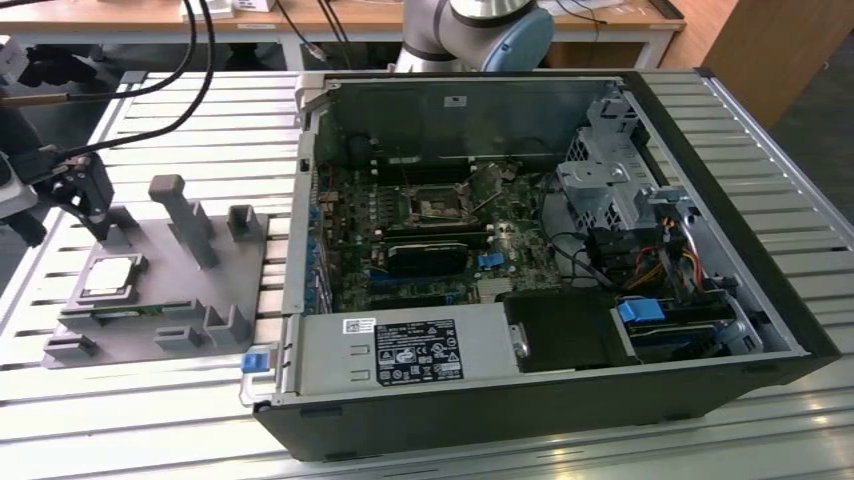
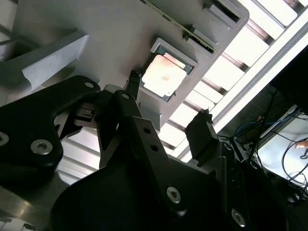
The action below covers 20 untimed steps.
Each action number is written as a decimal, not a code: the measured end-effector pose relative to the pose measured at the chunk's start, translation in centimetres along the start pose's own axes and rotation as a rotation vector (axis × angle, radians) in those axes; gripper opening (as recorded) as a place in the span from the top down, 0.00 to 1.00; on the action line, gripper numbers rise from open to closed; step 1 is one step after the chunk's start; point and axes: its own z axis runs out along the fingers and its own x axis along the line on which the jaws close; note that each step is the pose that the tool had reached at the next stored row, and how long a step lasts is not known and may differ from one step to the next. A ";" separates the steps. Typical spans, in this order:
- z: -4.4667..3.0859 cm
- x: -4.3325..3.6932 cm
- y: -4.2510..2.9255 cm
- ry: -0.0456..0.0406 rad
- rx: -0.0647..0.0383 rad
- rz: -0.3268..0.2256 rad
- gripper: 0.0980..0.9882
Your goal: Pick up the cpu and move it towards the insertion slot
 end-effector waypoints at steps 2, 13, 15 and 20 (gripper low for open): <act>0.16 0.00 0.00 0.0000 0.000 -0.001 0.37; 0.72 0.00 -0.04 0.0000 0.000 -0.001 0.37; 0.78 0.01 -0.06 0.0001 0.000 -0.002 0.37; 0.94 0.00 -0.10 0.0000 0.000 -0.002 0.37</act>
